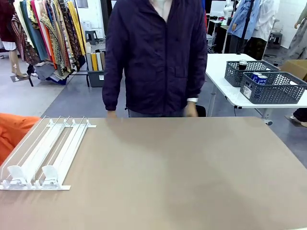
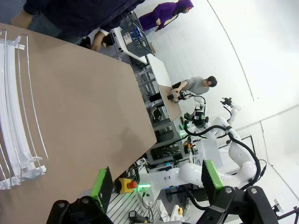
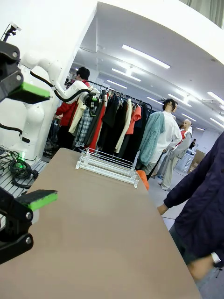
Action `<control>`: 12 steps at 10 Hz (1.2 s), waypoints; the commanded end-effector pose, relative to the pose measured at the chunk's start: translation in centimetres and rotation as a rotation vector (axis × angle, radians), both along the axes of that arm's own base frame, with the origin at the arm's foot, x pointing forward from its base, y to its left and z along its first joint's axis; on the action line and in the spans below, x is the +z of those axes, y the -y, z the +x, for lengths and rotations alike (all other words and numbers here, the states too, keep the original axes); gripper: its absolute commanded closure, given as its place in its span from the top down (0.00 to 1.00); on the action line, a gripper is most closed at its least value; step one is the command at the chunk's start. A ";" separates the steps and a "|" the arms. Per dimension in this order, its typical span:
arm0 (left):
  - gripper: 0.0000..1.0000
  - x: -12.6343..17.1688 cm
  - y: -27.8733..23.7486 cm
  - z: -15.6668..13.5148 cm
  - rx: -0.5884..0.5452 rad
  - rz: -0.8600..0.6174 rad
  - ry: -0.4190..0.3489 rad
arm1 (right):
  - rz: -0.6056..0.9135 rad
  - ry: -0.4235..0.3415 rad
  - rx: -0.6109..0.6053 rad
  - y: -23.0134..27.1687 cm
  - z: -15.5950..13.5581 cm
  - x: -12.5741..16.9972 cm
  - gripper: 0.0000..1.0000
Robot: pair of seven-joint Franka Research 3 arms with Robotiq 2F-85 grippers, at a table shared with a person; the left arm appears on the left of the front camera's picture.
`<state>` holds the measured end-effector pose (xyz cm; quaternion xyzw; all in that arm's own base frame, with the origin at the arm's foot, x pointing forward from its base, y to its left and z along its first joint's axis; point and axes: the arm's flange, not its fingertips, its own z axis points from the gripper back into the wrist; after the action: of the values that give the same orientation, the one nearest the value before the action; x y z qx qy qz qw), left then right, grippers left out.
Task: Retrieve and store the cans from the dispenser.
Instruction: Pick up one can from the Automatic Can Dispenser and place it in the middle of the table.
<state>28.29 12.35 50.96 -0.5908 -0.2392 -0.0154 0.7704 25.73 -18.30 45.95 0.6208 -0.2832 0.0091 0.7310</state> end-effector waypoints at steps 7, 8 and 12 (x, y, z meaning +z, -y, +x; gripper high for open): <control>1.00 0.1 0.1 0.2 -0.001 -0.011 0.022 | 0.026 0.021 -0.010 -0.1 0.3 0.5 1.00; 1.00 0.1 0.1 0.2 -0.001 -0.011 0.022 | 0.026 0.021 -0.010 -0.1 0.3 0.5 1.00; 1.00 0.1 0.1 0.2 -0.001 -0.011 0.022 | 0.026 0.021 -0.010 -0.1 0.3 0.5 1.00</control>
<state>28.28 12.36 50.96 -0.5909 -0.2394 -0.0155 0.7703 25.73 -18.30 45.95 0.6208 -0.2832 0.0091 0.7310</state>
